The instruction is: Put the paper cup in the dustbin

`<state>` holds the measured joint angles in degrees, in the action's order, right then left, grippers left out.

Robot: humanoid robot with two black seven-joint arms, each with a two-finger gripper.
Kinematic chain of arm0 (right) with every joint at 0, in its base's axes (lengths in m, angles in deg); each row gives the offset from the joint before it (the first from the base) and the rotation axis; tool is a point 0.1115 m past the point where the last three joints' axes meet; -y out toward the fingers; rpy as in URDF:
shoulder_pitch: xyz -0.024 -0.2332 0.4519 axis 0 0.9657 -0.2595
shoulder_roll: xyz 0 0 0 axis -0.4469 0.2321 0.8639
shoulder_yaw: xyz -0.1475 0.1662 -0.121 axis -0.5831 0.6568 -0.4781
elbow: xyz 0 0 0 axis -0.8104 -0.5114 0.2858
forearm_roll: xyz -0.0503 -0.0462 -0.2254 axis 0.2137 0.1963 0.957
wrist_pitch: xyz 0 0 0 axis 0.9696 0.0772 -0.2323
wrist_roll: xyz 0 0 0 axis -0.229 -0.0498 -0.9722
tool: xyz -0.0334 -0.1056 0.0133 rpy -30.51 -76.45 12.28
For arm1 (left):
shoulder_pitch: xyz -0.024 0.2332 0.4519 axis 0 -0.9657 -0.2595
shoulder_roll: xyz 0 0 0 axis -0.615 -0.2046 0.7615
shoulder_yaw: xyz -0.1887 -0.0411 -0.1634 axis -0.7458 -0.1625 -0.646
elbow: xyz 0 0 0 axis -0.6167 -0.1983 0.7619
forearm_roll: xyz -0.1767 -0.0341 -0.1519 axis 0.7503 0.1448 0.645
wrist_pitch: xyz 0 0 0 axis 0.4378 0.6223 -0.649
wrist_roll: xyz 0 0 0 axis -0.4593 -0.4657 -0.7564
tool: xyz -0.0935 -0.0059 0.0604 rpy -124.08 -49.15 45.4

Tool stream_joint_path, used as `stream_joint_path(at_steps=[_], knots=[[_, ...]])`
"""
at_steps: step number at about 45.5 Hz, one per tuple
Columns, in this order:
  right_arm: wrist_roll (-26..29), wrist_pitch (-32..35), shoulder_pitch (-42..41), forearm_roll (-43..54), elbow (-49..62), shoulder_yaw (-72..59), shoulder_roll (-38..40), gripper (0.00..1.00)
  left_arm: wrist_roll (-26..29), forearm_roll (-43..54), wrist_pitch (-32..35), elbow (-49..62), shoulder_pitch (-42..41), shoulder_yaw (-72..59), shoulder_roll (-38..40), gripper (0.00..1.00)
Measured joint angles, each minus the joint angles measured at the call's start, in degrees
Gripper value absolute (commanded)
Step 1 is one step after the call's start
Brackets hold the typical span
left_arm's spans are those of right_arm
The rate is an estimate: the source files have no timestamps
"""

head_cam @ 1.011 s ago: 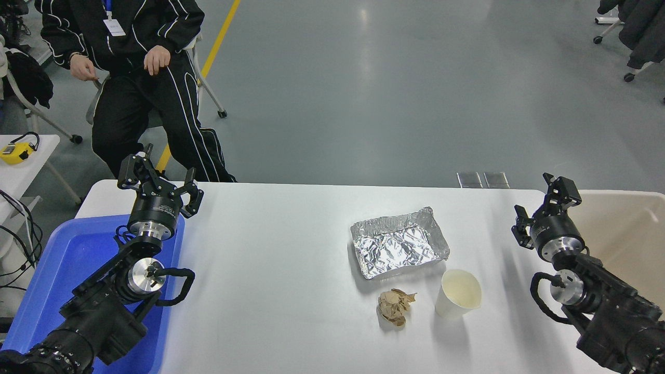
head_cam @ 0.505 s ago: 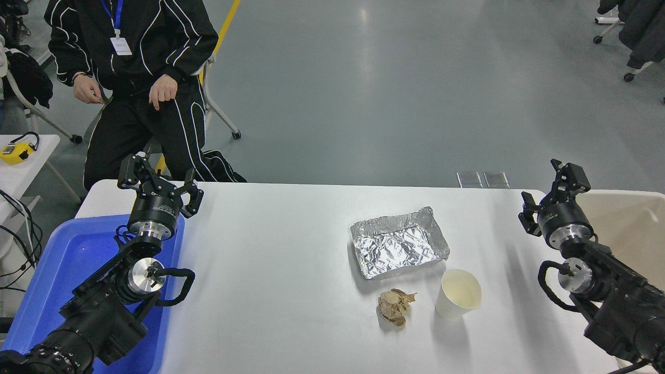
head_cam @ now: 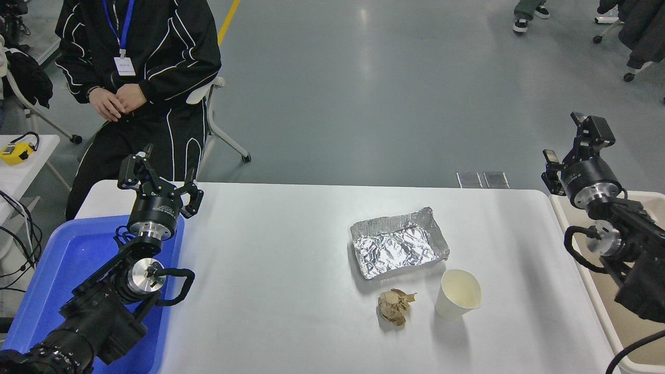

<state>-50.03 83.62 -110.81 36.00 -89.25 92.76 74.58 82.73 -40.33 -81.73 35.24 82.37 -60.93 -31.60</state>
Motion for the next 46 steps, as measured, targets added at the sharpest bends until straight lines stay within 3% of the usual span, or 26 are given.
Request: stream_joint_path(at_steps=[12,20,38,46], knots=[[0.09,0.70,-12.95,0.22,-0.59,-27.53,6.14,0.99,0.00,0.00,0.00,0.00,0.00,0.00,0.01,1.00],[0.07,5.58,-21.73,6.03,-1.02,-45.89,7.94,0.99,0.00,0.00,0.00,0.00,0.00,0.00,0.00,1.00],[0.00,20.79,-37.02,45.72,-24.36,-60.57,11.97,0.99,0.00,0.01,0.00,0.00,0.01,0.00,0.01,1.00],[0.02,22.74,-37.96,54.73,-30.29,-66.35,9.29,0.99,0.00,0.01,0.00,0.00,0.00,0.00,0.00,1.00]])
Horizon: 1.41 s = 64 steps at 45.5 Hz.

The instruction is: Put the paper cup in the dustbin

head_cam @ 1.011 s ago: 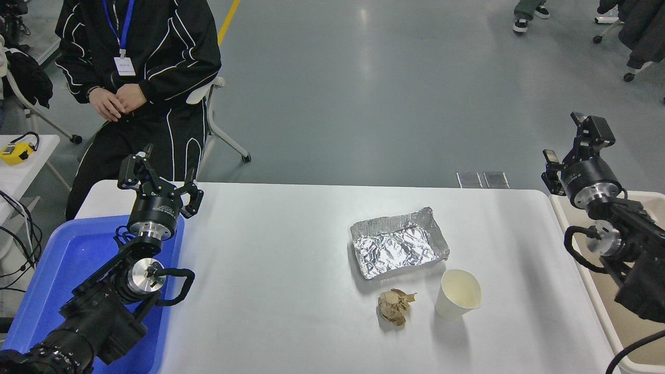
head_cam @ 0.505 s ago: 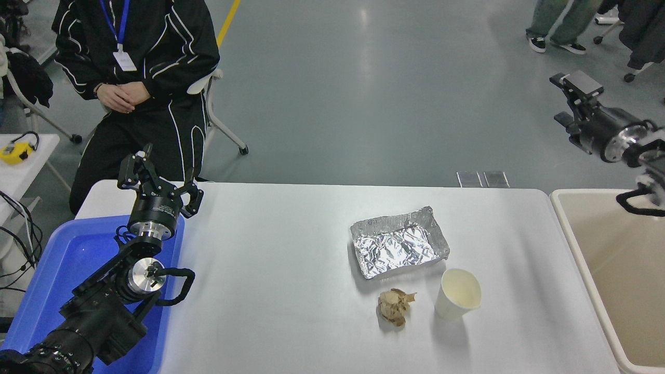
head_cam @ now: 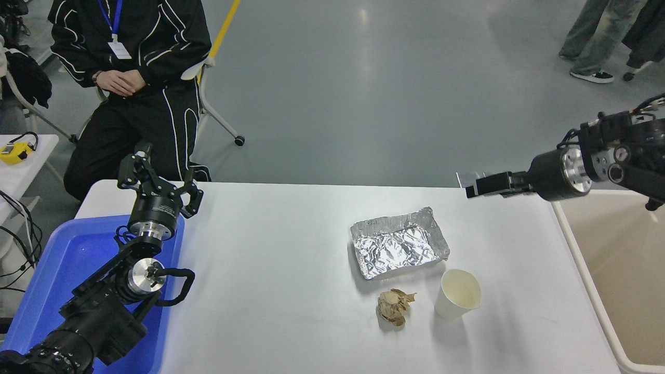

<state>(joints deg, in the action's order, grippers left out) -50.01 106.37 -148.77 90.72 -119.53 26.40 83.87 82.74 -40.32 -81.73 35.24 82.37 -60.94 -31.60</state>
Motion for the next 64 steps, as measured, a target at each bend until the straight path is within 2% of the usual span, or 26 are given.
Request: stream_joint_path(at_steps=[17,31,38,46,47,50,51,52,54,64], knots=[[0.09,1.00,3.08,5.37,-1.54,-3.61,-5.84,0.99,0.00,-0.02,0.00,0.00,0.00,0.00,0.00,1.00],[0.24,0.20,8.30,1.18,4.52,-2.97,-7.86,0.99,0.00,-0.02,0.00,0.00,0.00,0.00,0.00,1.00],[0.24,-1.58,10.87,0.15,6.12,-2.97,-8.74,0.93,0.00,-0.01,0.00,0.00,0.00,0.00,0.00,1.00],[0.17,-3.56,12.65,-0.29,6.89,-2.96,-9.90,0.69,0.00,-0.01,0.00,0.00,0.00,0.00,0.00,1.00],[0.15,-3.93,12.93,-0.34,7.08,-2.96,-10.04,0.60,0.00,-0.01,0.00,0.00,0.00,0.00,0.00,1.00],[0.06,-4.58,13.42,-0.43,7.31,-2.96,-10.29,0.40,0.00,-0.01,0.00,0.00,0.00,0.00,0.00,1.00],[0.02,-4.80,13.56,-0.43,7.43,-2.96,-10.36,0.26,0.00,-0.01,0.00,0.00,0.00,0.00,0.00,1.00],[-0.03,-5.10,13.81,-0.43,7.50,-2.97,-10.50,0.21,0.00,-0.01,0.00,0.00,0.00,0.00,0.00,1.00],[-0.08,-5.36,13.92,-0.29,7.63,-3.09,-10.56,0.00,0.00,-0.01,0.00,0.00,0.00,0.00,0.00,1.00],[-0.15,-6.06,14.26,0.01,8.33,-4.15,-10.79,0.00,0.00,-0.01,0.00,0.00,0.00,0.00,0.00,1.00]])
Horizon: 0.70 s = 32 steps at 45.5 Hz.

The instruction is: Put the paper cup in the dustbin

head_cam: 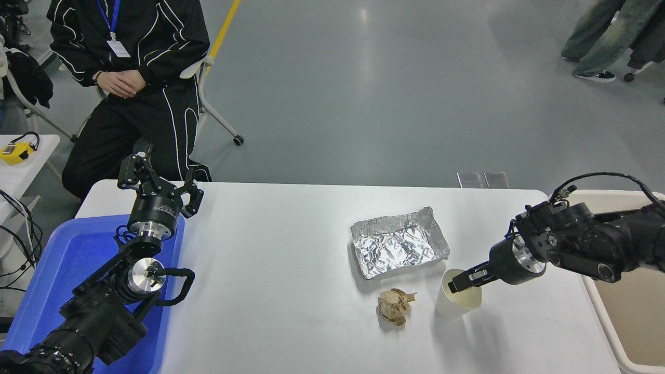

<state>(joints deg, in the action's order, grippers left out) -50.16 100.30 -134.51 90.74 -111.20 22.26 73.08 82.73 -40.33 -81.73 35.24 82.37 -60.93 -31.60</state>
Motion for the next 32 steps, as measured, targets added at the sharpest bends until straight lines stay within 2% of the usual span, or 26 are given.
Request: stream_joint_path(at_steps=[17,27,32], knots=[[-0.72,-0.17,-1.69,-0.21,0.36,-0.52,1.23,0.00,0.00,0.00,0.00,0.00,0.00,0.00,0.00,1.00],[-6.72,1.84,-9.56,-0.61,-2.32,-0.16,6.95,0.00,0.00,0.00,0.00,0.01,0.01,0.00,0.00,1.00],[-9.20,3.10,-13.60,-3.86,-2.97,1.49,9.15,0.00,0.00,0.00,0.00,0.00,0.01,0.00,0.00,1.00]])
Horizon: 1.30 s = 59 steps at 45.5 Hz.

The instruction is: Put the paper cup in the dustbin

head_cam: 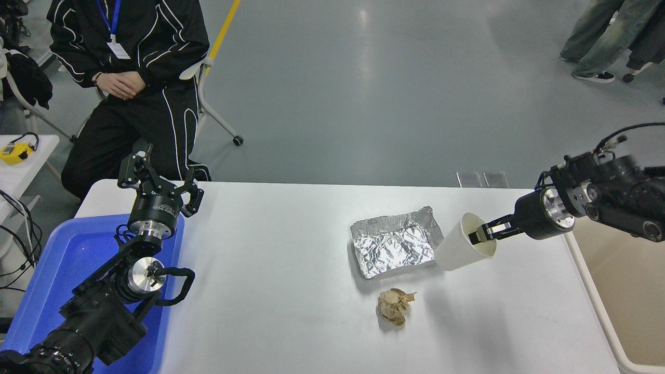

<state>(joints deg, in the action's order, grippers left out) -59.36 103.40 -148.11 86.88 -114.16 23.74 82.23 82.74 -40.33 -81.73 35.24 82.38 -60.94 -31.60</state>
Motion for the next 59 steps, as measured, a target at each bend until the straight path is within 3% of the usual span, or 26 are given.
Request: stream_joint_path(at_steps=[9,21,32,49,59], knots=[[-1.50,0.75,-1.52,-8.21,7.88,1.53,0.56,0.00,0.00,0.00,0.00,-0.01,-0.01,0.00,0.01,1.00],[1.00,1.33,6.07,-21.26,30.18,2.20,-2.64,0.00,0.00,0.02,0.01,-0.01,-0.01,0.00,0.00,1.00],[13.63,-1.07,17.86,-30.47,47.06,4.03,-4.31,0.00,0.00,0.00,0.00,-0.01,-0.02,0.01,0.03,1.00],[30.80,-6.41,28.96,-33.80,56.66,9.12,-4.53,0.00,0.00,0.00,0.00,0.00,-0.01,0.00,0.00,1.00],[37.19,-10.12,35.02,-34.30,58.69,12.83,-4.83,0.00,0.00,0.00,0.00,0.00,-0.01,0.00,0.01,1.00]])
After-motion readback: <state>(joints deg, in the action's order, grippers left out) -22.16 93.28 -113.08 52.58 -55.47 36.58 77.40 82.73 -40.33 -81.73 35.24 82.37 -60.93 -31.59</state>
